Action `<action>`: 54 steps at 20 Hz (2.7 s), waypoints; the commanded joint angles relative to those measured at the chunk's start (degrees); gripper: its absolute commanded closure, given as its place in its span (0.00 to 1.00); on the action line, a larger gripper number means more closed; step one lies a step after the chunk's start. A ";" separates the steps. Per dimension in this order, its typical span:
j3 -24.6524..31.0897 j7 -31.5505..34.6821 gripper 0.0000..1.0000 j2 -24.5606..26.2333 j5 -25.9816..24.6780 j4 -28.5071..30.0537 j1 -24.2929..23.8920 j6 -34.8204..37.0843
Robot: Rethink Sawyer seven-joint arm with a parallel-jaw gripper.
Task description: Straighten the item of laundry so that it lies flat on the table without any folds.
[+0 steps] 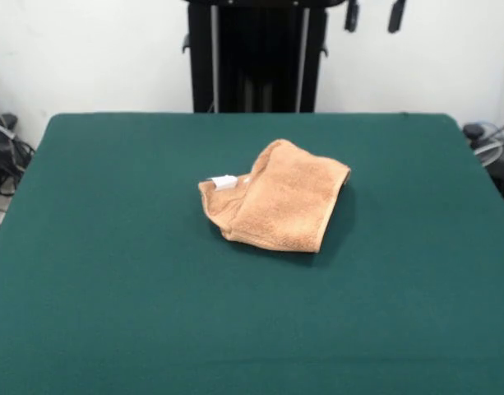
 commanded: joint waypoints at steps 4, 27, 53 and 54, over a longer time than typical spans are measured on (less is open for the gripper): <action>-3.17 12.23 0.00 8.63 -1.88 -4.23 -1.76 -6.49; 1.00 9.49 0.00 17.93 -0.39 -4.67 -7.95 -17.36; 3.66 2.70 0.00 28.81 -6.24 -12.88 -13.26 -20.20; 4.11 2.37 0.00 29.02 -6.65 -13.28 -13.84 -20.04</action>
